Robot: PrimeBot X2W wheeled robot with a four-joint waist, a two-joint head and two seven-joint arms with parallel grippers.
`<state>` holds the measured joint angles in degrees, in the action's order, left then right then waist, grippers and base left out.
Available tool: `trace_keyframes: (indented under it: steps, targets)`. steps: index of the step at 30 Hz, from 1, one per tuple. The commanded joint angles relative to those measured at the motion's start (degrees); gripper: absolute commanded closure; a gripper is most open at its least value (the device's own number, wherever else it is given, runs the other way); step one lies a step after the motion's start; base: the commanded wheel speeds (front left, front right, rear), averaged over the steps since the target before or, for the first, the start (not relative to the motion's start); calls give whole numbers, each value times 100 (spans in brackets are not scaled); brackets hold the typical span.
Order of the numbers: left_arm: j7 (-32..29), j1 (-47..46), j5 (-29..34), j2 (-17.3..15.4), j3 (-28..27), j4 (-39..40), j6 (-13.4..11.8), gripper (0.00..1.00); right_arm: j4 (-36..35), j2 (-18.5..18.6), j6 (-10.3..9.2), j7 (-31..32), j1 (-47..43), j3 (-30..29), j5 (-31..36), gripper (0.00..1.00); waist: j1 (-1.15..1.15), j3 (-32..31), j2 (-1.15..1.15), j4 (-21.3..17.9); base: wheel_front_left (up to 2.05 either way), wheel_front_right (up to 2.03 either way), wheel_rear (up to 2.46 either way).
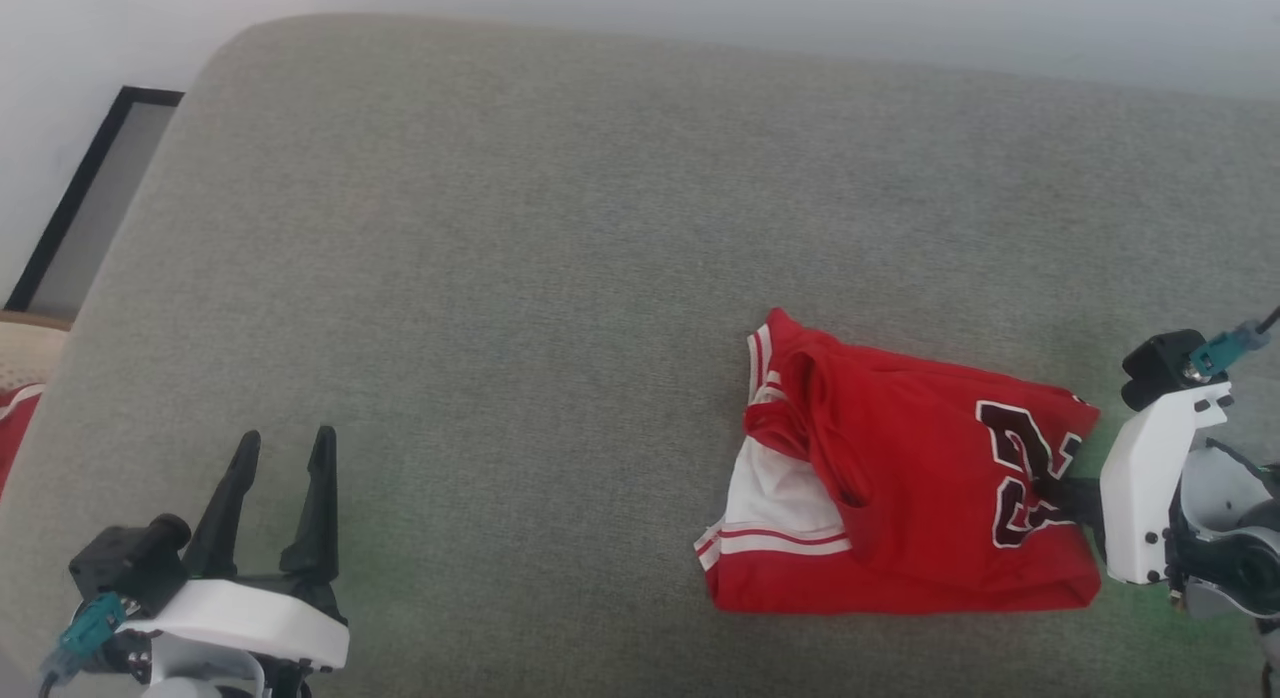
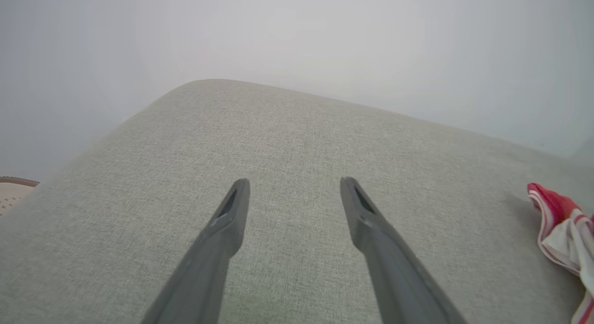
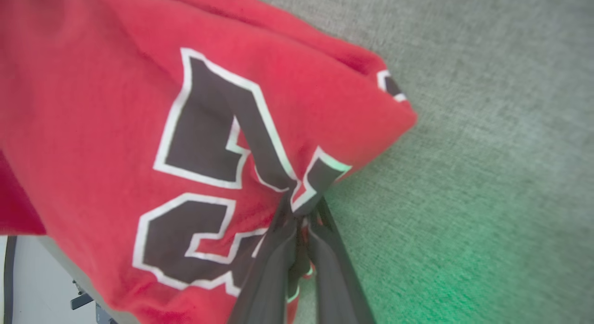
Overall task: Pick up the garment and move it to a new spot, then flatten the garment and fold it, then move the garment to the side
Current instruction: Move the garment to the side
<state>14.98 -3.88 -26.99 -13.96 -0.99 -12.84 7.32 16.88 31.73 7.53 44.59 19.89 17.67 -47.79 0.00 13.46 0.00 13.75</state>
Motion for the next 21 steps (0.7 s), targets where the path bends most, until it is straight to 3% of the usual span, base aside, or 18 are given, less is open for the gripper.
trace_keyframes:
  steps: [1,10,21]
  targets:
    - [25,-110,69,11,-12,11,7,0,83,-122,-8,107,-225,96,53,100,0,-10,0,-38,0,0,0]
    - [26,-293,169,-48,51,124,19,0,-377,201,-9,144,51,-541,204,100,0,-61,0,-504,0,0,0]
    - [25,-723,368,49,373,224,17,0,-160,787,-9,-16,654,-1007,245,100,0,173,0,-1235,0,0,0]
